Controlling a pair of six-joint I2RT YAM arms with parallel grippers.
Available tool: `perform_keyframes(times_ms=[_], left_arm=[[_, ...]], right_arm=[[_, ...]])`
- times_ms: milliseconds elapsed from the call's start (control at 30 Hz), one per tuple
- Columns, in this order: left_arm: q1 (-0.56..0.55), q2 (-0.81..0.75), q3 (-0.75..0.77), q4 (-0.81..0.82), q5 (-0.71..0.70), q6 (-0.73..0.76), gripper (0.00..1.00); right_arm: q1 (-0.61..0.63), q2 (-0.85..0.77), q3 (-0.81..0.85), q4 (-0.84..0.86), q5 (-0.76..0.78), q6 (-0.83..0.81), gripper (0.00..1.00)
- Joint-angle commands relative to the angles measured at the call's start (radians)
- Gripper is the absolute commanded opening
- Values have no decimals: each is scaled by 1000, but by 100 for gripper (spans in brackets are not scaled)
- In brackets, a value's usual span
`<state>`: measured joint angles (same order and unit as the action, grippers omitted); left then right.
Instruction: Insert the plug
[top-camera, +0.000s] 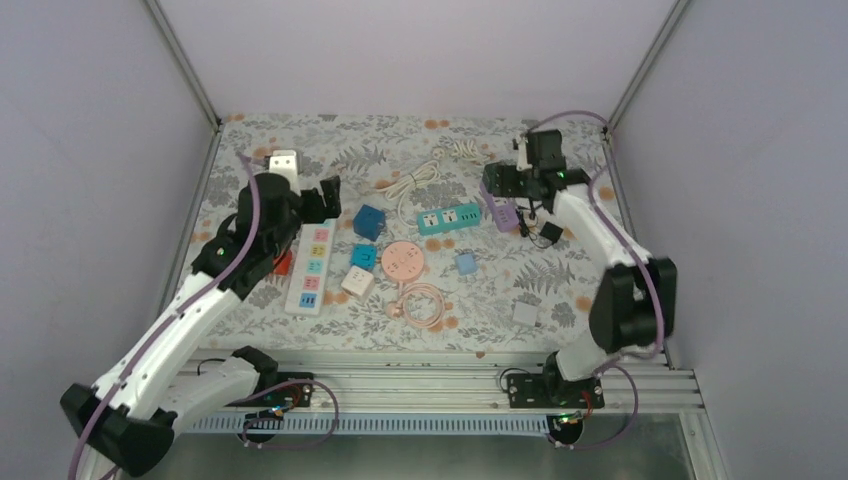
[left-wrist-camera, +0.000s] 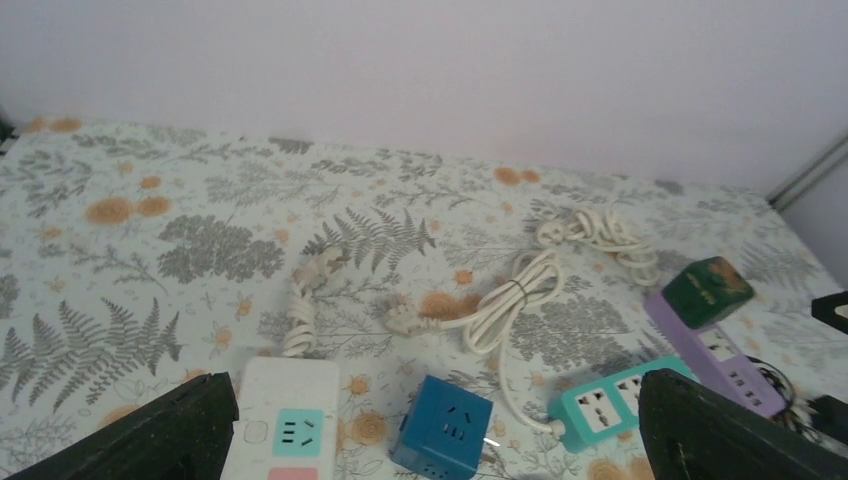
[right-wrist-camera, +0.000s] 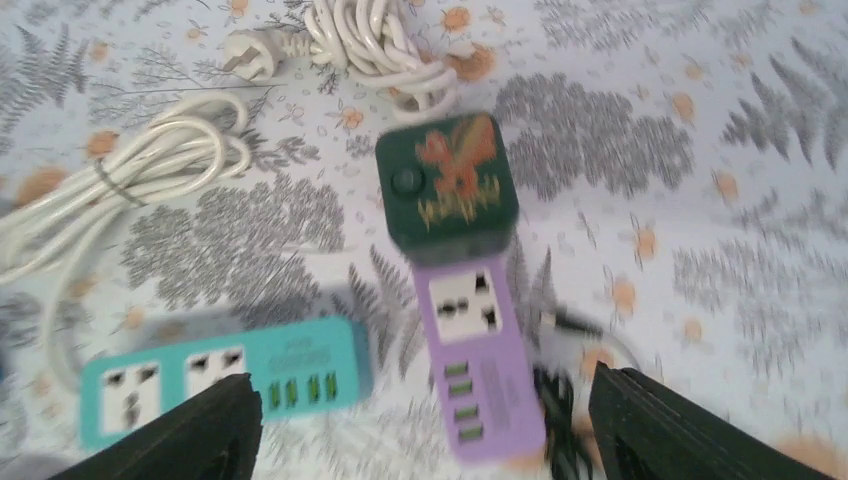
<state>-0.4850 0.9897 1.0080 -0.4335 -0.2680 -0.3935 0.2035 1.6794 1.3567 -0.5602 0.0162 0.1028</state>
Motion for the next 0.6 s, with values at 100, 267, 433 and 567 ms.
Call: perform_keyframes(times_ms=[100, 267, 433, 567], left_arm=[[2, -169, -106, 100, 140, 89, 100], [2, -177, -116, 94, 156, 81, 100], [2, -170, -119, 94, 154, 79, 100], [3, -158, -121, 92, 146, 76, 100]], right_arm=[[13, -343, -345, 22, -100, 243, 85], [13, -498, -538, -29, -115, 471, 100], [13, -679, -690, -108, 72, 692, 100], [15, -670, -701, -201, 103, 774, 100]])
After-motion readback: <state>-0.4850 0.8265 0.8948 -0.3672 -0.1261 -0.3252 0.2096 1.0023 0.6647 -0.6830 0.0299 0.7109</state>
